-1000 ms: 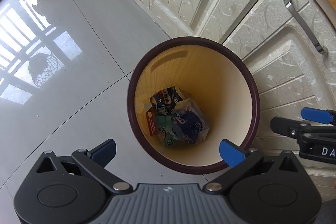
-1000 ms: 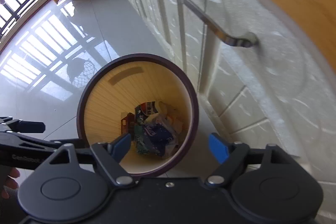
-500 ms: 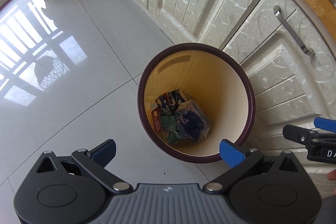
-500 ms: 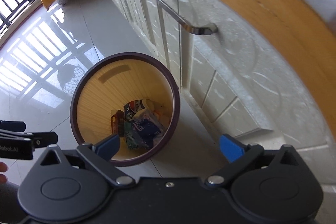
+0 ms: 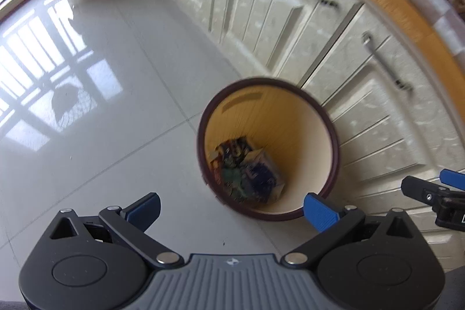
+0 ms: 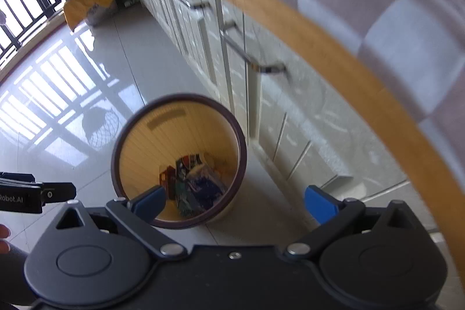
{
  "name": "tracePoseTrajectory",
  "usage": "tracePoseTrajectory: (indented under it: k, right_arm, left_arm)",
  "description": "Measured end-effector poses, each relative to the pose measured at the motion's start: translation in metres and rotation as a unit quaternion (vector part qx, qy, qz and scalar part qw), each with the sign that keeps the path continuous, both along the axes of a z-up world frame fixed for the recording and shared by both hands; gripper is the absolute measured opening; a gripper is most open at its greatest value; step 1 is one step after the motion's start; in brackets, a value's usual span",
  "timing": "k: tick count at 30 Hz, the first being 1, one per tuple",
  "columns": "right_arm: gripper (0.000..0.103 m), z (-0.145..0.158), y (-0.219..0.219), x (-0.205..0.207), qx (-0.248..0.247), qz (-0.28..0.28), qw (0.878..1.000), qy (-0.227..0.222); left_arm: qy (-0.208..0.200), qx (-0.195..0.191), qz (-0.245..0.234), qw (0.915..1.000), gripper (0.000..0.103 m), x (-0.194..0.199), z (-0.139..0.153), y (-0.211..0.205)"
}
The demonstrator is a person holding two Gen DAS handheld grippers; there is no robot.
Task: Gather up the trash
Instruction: 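Move both open tools back up toward the remaining trash on the bench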
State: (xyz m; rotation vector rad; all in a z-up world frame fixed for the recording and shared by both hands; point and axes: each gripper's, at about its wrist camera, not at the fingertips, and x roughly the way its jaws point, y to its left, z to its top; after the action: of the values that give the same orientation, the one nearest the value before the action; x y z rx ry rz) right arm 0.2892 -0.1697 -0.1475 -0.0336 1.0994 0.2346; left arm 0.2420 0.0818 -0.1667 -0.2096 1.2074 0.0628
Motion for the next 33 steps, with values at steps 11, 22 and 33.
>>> tracePoseTrajectory:
  k: [11, 22, 33]
  right_arm:
    - [0.103, 0.06, -0.012, -0.025, 0.026, -0.017, 0.995, -0.096]
    - [0.103, 0.122, -0.027, -0.043, 0.039, -0.033, 0.976, -0.213]
    - [0.103, 0.183, -0.051, -0.039, 0.007, -0.077, 0.938, -0.339]
  left_arm:
    - [-0.101, 0.008, 0.006, 0.9948, 0.103, -0.019, 0.058, -0.002]
    - [-0.196, 0.022, 0.021, 0.9801, 0.103, -0.032, 0.109, 0.0]
    - [-0.306, 0.023, 0.012, 0.9518, 0.103, -0.024, 0.167, -0.022]
